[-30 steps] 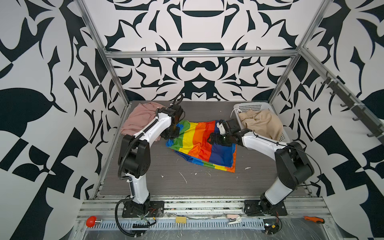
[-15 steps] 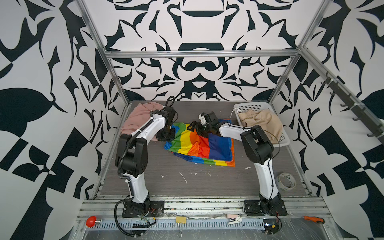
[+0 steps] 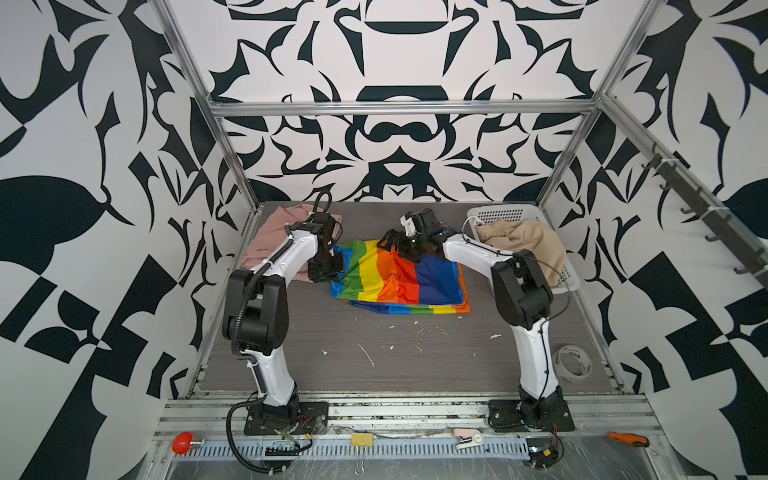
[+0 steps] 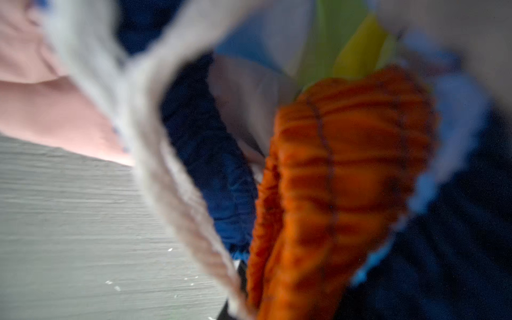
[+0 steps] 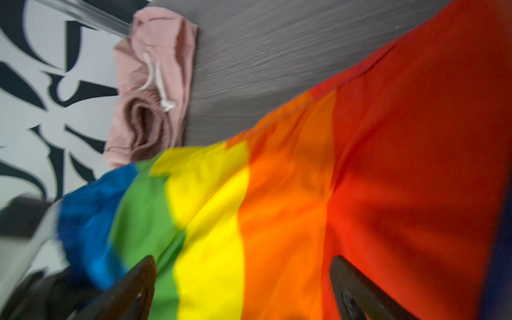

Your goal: Fold and stack the shorts

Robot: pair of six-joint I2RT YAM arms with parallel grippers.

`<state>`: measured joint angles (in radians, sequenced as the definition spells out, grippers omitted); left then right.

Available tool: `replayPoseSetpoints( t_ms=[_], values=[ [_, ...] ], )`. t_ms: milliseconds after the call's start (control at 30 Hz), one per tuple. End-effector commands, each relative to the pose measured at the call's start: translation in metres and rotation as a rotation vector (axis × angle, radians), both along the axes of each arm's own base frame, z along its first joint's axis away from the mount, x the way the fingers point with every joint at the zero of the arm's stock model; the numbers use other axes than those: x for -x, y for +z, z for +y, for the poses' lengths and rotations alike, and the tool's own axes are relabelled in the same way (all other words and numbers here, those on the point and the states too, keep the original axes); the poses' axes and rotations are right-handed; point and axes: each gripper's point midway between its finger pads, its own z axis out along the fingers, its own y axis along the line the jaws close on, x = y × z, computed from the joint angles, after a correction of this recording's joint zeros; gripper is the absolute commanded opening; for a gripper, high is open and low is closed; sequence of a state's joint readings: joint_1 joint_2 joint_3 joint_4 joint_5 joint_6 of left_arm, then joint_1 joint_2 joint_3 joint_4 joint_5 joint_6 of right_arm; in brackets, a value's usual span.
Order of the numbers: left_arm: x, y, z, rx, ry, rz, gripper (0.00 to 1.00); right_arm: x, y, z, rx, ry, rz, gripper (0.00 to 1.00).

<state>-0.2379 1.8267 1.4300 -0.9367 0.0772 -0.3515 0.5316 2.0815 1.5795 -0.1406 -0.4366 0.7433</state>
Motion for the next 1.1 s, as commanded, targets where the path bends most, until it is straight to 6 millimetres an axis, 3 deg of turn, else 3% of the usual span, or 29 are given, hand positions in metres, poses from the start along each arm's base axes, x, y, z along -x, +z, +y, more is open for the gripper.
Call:
replayPoseSetpoints(
  t_ms=[0,267,433,567,733,800,900,1067],
  values=[
    [-0.003,0.014,-0.011,0.063,0.008,-0.021,0.00,0.037,0.033,0.018,-0.074,0.034,-0.042,0.99],
    [0.000,0.017,-0.009,0.055,-0.006,-0.026,0.00,0.086,-0.038,0.051,-0.094,0.064,0.084,1.00],
    [0.004,0.018,0.002,0.029,-0.002,-0.034,0.00,0.099,-0.073,0.047,-0.068,0.065,0.139,0.99],
    [0.005,0.021,0.013,0.018,0.004,-0.037,0.00,0.111,-0.066,0.043,-0.073,0.079,0.138,0.99],
    [0.003,0.025,0.015,0.007,-0.009,-0.042,0.00,0.113,-0.012,0.034,-0.072,0.095,0.039,1.00],
    [0.002,0.025,0.014,0.014,-0.010,-0.040,0.00,0.114,-0.002,0.030,-0.054,0.096,0.018,1.00],
    [0.000,0.026,0.012,0.019,-0.011,-0.043,0.00,0.118,-0.009,0.029,-0.041,0.100,0.031,1.00],
    [-0.001,0.030,0.014,0.012,-0.012,-0.044,0.00,0.131,-0.043,0.043,-0.033,0.120,0.086,1.00]
  ],
)
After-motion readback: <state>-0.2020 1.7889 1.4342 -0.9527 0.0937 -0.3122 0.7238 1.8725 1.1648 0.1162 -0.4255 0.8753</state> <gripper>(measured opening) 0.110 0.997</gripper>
